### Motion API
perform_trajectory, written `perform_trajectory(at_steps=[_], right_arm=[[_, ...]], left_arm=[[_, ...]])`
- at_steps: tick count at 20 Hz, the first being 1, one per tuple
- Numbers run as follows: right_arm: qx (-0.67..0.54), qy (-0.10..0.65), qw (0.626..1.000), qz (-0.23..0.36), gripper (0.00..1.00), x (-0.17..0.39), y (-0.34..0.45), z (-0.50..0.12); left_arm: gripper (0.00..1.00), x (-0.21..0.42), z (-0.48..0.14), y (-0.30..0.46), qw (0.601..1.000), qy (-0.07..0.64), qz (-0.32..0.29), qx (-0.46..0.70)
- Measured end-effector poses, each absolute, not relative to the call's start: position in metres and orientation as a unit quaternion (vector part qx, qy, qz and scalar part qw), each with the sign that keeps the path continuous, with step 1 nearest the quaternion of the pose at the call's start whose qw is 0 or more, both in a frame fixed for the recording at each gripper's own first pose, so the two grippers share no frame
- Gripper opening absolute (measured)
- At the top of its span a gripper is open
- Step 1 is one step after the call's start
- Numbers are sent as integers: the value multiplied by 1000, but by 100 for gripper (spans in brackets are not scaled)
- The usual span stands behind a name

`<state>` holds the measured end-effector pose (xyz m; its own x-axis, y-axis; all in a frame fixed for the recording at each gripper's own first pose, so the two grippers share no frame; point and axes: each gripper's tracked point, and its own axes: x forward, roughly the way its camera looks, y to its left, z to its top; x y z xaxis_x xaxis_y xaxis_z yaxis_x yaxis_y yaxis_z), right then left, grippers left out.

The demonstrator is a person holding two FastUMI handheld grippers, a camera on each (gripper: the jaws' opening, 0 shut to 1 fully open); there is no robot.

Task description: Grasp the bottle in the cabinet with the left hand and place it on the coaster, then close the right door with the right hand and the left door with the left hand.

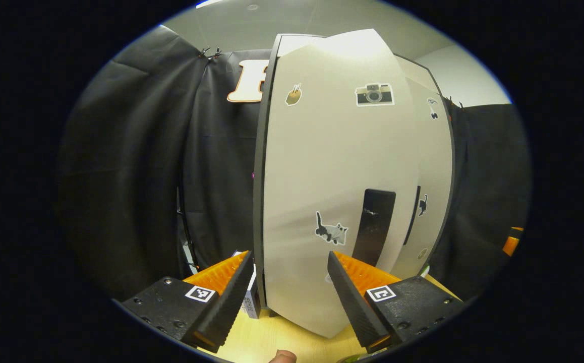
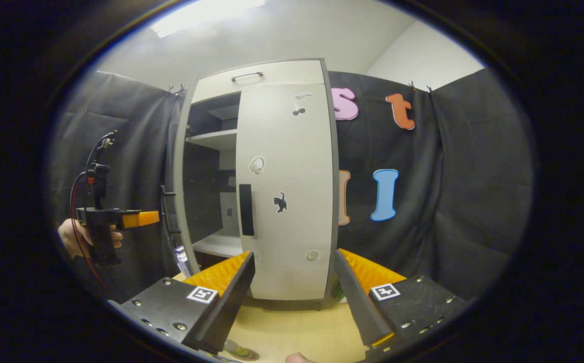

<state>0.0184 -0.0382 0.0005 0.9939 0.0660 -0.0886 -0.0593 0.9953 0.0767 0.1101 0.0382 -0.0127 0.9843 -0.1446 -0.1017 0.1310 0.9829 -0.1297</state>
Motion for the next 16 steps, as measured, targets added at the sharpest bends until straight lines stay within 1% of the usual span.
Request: perform_trajectory(at_steps=[3,4,7,8,9,10,11,15,16], right_arm=[[40,45,998,29,92,18,-40,1],[41,45,998,28,95,17,-41,1],[47,45,997,28,95,15,-43,0],[48,45,997,28,92,14,-44,1],[48,45,997,27,95,13,-44,1],[48,46,997,27,92,13,-44,0],[49,47,997,28,95,12,-43,0],[41,42,998,33,95,11,-40,5],[40,41,998,32,92,10,-38,5]], left_arm=[[93,102,-15,37,994,56,-69,-57],[93,99,-15,36,994,57,-69,-58],[93,91,-18,37,994,61,-65,-58],[93,88,-19,37,994,62,-63,-58],[93,85,-20,36,994,62,-62,-57],[93,82,-21,36,995,64,-59,-56],[93,78,-23,36,995,66,-57,-56],[93,64,-26,33,995,69,-55,-47],[93,60,-25,34,995,67,-53,-43]])
